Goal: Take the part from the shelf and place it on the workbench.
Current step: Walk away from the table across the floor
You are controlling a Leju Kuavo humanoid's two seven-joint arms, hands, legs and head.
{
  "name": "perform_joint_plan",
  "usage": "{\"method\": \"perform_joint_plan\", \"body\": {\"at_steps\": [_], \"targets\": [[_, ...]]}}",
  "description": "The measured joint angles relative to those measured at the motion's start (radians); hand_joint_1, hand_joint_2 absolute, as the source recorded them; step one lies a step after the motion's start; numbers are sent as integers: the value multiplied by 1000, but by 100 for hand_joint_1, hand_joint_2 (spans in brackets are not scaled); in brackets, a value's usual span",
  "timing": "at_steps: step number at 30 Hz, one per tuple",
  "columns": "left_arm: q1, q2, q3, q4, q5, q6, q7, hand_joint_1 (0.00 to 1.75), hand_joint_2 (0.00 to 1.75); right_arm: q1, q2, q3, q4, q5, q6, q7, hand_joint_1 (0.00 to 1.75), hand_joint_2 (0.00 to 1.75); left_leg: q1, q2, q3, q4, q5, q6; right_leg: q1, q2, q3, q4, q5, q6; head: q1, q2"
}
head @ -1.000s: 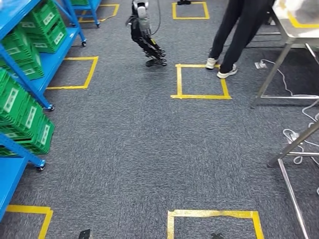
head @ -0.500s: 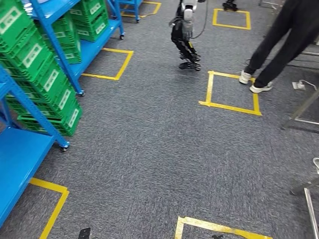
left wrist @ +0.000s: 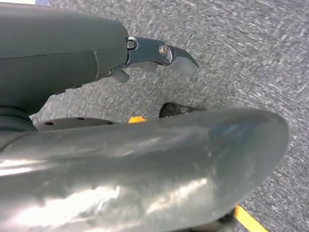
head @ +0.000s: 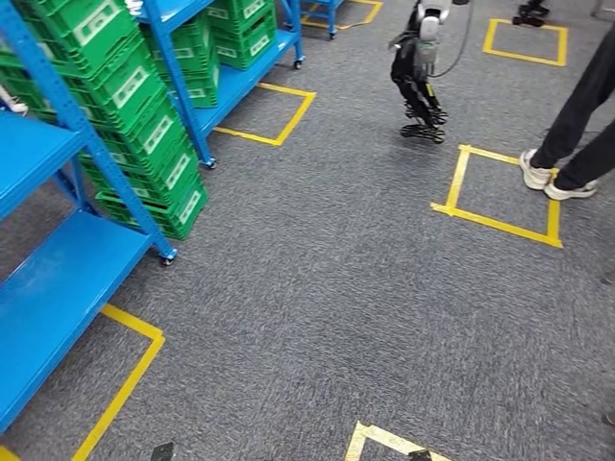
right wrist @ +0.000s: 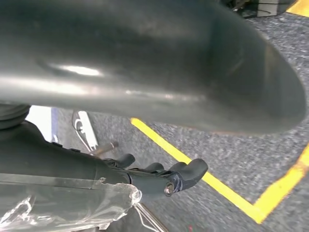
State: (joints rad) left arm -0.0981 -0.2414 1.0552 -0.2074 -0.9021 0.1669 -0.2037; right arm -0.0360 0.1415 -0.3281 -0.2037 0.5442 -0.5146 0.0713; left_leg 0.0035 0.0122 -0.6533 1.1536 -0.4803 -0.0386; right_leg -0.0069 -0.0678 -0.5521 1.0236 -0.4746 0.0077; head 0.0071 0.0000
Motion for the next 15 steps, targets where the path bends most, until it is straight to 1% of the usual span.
{"method": "perform_joint_plan", "body": {"at_steps": [1,2,3,4,5,6,7,8,9,10,11,12,13,14,15], "targets": [[-1,0,0,0,0,0,0,0,0,0,0,0,0,0,0,0,0,0,-3,26,35,-64,24,3,3,-11,2,2,-3,4,-1,0],[-4,0,0,0,0,-1,0,0,0,0,0,0,0,1,0,0,0,0,-6,48,62,-114,38,8,6,-22,3,3,-6,9,-2,0],[-7,0,0,0,-1,-1,0,0,0,0,0,-1,0,1,0,0,0,0,-9,62,76,-144,42,13,9,-34,5,4,-8,14,-1,0],[-8,0,0,0,-1,-1,0,0,0,0,0,-1,0,1,0,0,0,0,-11,58,78,-155,39,17,11,-45,6,3,-10,19,0,0],[-6,0,0,0,-1,-1,0,0,0,-2,0,-1,0,2,-1,0,0,0,-11,46,77,-158,39,23,11,-57,10,1,-11,24,1,0],[-3,0,0,0,-1,0,0,0,0,-4,1,-2,0,2,-1,0,0,0,-9,35,78,-161,40,28,9,-60,13,1,-14,30,3,0],[0,0,0,0,-1,0,0,0,0,-6,1,-2,0,3,-2,0,0,0,-7,24,79,-164,42,33,7,-44,11,12,-24,35,4,0],[0,0,0,0,-1,1,0,0,0,-7,1,-2,0,5,-2,0,0,0,-3,12,81,-166,44,38,5,-18,0,41,-44,40,6,0],[0,0,0,0,-1,2,0,0,0,-7,1,-2,0,6,-3,1,0,0,0,1,82,-167,46,42,3,15,-23,94,-73,45,10,0],[-1,-1,0,0,-1,2,0,0,0,-6,1,-3,0,9,-4,2,0,0,1,-12,82,-167,46,45,2,43,-56,163,-106,48,13,0],[-2,-1,0,0,-2,2,0,0,0,-4,1,-3,0,11,-5,4,0,0,1,-25,82,-167,47,47,2,56,-89,230,-132,50,15,0],[-2,-1,0,0,-2,2,0,0,0,-2,1,-3,0,12,-5,7,0,0,1,-40,82,-167,47,48,1,61,-115,275,-143,51,16,0],[-1,-1,0,0,-3,2,0,0,0,0,1,-3,0,14,-6,9,0,0,1,-55,83,-167,47,48,1,64,-123,283,-132,51,16,0],[0,-1,0,0,-4,2,0,0,0,1,1,-4,0,14,-6,10,0,0,2,-70,84,-166,47,46,-1,67,-113,251,-103,52,16,0],[0,-1,0,0,-4,2,0,0,0,2,1,-4,0,15,-6,11,0,0,4,-85,85,-165,47,43,-4,80,-87,189,-63,53,16,0]]}}
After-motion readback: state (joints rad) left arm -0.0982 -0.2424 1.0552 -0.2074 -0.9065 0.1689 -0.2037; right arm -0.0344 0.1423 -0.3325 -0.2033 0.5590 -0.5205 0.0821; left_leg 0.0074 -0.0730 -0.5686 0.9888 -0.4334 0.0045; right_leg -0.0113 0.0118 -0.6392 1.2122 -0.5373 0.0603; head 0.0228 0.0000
